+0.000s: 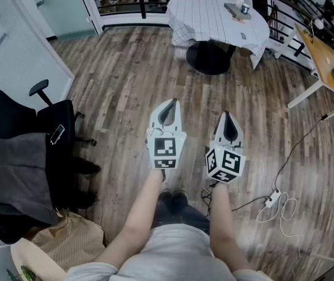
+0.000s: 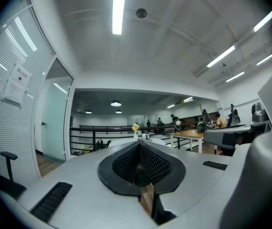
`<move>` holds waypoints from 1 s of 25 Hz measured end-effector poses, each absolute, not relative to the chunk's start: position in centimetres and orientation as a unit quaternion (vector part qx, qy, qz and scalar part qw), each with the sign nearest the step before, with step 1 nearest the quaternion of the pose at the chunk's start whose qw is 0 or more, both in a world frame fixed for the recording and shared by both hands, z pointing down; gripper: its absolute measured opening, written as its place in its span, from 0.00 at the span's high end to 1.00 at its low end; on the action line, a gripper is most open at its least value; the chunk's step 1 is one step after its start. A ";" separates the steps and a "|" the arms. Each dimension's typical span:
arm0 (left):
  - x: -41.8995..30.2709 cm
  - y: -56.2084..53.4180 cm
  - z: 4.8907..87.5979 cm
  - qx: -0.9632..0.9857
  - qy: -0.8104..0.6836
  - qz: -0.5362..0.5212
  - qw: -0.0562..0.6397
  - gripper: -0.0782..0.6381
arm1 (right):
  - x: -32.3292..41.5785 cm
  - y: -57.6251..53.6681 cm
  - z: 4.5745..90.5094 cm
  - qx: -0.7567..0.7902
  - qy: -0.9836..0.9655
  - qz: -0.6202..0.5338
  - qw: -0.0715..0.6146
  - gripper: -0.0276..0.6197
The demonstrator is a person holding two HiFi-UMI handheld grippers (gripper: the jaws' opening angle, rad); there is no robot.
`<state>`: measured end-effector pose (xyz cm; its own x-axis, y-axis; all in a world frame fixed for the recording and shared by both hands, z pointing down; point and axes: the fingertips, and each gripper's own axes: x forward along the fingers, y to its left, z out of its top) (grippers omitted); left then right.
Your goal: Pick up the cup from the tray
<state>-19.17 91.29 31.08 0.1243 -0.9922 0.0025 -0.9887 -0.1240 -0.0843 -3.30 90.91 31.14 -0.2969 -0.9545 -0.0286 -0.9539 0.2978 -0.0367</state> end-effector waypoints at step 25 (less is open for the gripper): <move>-16.2 87.9 31.6 -0.747 0.663 -0.030 0.037 0.88 | 0.8 87.6 30.9 -0.586 0.809 0.004 0.040 0.95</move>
